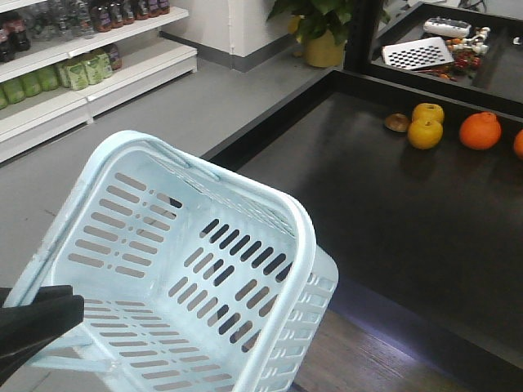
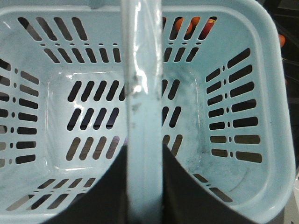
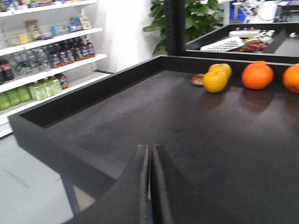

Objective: Pick three apples into basket with both arms
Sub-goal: 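Turn the base toward the table with red apples and oranges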

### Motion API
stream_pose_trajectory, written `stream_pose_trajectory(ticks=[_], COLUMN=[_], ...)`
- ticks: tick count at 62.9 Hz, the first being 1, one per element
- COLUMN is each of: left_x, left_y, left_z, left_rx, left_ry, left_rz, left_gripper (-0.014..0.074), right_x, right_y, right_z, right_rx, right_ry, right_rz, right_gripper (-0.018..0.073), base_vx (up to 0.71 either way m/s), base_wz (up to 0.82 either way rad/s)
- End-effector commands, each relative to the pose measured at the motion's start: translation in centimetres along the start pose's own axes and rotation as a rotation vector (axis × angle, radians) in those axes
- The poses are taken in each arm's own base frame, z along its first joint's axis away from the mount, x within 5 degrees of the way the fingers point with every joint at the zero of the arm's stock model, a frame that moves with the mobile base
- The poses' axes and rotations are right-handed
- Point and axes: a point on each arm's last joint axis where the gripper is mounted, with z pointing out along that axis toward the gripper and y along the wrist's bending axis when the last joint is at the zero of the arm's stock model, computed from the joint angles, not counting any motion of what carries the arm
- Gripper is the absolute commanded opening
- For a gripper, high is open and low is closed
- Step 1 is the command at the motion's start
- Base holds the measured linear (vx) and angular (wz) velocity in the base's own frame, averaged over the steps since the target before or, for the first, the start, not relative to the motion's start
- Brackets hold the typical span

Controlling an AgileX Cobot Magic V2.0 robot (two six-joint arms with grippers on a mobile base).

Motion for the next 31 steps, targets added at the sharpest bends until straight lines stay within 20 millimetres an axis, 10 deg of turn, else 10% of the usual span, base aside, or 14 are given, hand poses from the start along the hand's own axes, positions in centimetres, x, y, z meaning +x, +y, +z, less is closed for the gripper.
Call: stream_pose_trajectory(ticks=[1,31], left_x=[-1.62,-1.62], left_y=[-0.13,-0.13], left_z=[-0.53,-0.53], left_rx=[-0.01,-0.01], left_ry=[-0.117,-0.117], left_rz=[-0.03,-0.03], left_gripper=[-0.0006,-0.0006], right_x=[-0.3,-0.3], right_y=[0.06,0.06], right_z=[-0.02,-0.02], right_rx=[-0.007,-0.007], right_ry=[-0.075,-0.075], right_rz=[-0.012,-0.012], right_gripper=[-0.0007,-0.0007], base_vx=[0.09,0.08], base_wz=[-0.38,-0.35])
